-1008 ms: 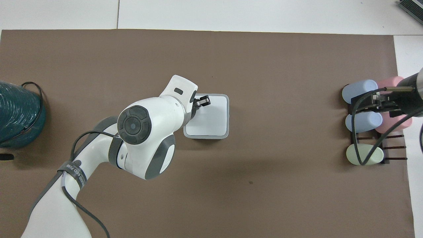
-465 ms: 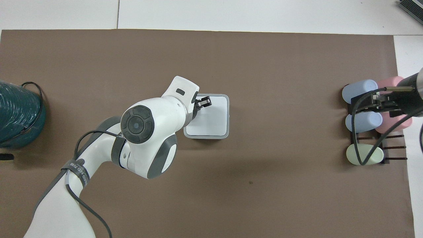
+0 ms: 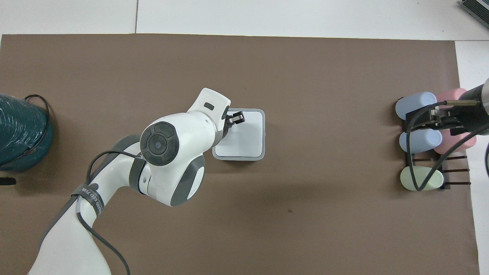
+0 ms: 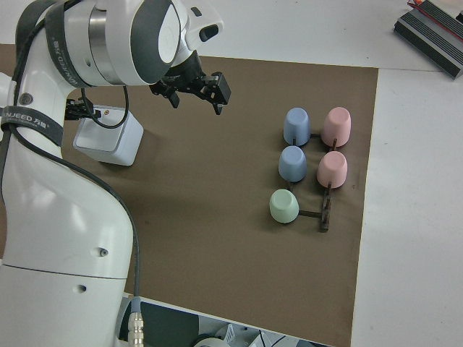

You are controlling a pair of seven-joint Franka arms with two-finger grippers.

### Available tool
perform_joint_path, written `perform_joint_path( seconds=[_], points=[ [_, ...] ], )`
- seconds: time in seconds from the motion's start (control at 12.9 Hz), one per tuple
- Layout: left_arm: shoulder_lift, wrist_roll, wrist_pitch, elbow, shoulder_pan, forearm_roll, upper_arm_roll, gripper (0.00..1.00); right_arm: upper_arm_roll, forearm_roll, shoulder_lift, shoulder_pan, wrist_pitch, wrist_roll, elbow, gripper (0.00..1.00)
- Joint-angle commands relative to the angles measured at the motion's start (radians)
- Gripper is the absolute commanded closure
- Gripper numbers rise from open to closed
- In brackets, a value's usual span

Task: Close trash can lid
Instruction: 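Press the left gripper on the lid to seat it shut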

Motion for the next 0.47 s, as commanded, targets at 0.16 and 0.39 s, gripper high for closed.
perform_joint_path(
  seconds=[0.16,0.39],
  points=[
    [0.063,0.002,-0.014,-0.003,-0.035,-0.002,0.003,0.81,0.012,0.002,-0.025,-0.016,0.011,0.0,-0.031,0.0],
    [0.063,0.002,-0.043,0.006,-0.049,0.014,0.004,0.88,0.011,0.002,-0.025,-0.016,0.011,0.0,-0.031,0.0]
  ],
)
